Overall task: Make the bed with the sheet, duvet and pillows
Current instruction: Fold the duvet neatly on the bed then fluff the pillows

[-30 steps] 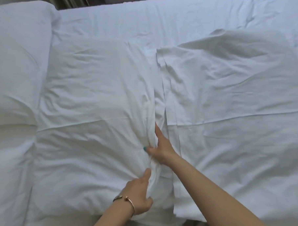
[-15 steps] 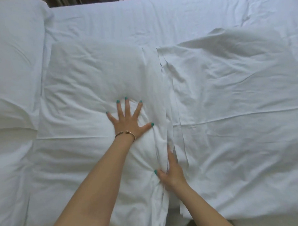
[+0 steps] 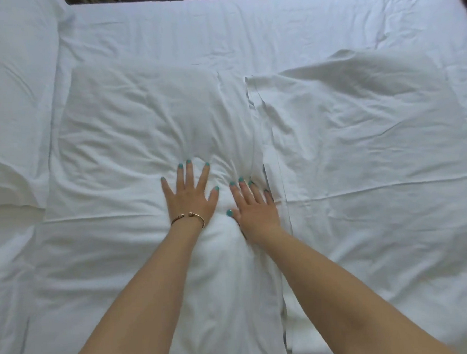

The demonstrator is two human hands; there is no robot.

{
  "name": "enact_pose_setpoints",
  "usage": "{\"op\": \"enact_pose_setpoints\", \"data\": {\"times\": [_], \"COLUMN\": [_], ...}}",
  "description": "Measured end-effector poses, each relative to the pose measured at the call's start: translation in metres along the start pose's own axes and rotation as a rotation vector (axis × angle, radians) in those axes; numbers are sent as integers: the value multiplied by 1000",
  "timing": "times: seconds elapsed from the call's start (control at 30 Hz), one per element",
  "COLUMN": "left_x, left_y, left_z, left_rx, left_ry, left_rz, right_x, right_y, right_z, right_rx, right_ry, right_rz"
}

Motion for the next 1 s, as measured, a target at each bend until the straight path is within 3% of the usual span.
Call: {"op": "enact_pose_setpoints", "data": {"times": [0.07, 0.17, 0.2, 0.27, 0.33, 0.4, 0.53, 0.6, 0.67, 0.73, 0.77, 0.83, 0.87, 0.93, 1.0], "left_x": [7, 15, 17, 18, 19, 24, 65, 81, 84, 69, 58, 39, 33, 35, 56], "left_y": [10, 27, 32, 43, 53, 61, 93, 110, 122, 135, 143, 161, 170, 186, 193], "left_z": [27, 55, 58, 59, 58, 64, 116, 148, 167, 164, 156, 135, 124, 103, 92], "left_rx": [-20, 13, 22, 48, 56, 76, 251, 265, 200, 115, 98, 141, 189, 311, 407], "left_ry": [63, 181, 182, 142, 147, 160, 88, 0, -47, 5, 45, 131, 144, 92, -104], "left_rz": [43, 77, 74, 46, 42, 72, 150, 224, 300, 373, 387, 371, 353, 276, 83], "right_x": [11, 14, 6, -18, -30, -9, 97, 107, 81, 39, 15, -21, -30, -19, 9], "right_y": [-4, 5, 11, 27, 62, 86, 65, 47, 51, 76, 92, 123, 136, 166, 188], "right_z": [22, 50, 57, 67, 67, 71, 135, 165, 171, 162, 152, 126, 111, 91, 95], "right_rx": [37, -21, -81, -132, 58, 202, 29, -37, 48, 200, 233, 211, 212, 265, 242], "right_ry": [59, -13, 29, 288, 391, 249, -65, -133, -186, 7, 191, 455, 468, 359, 217], "right_rz": [-55, -8, 35, 92, 58, -24, 34, -97, -357, -521, -519, -293, -162, 19, 103]}}
Point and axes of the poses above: each hand's wrist, its own z-axis away from the middle knuckle, its own x-axis out of the palm, y = z × x, the point moved 4 cm from there along -z, towards the middle knuckle, and after that the axes turned 4 degrees about x, right-handed, at the moved point
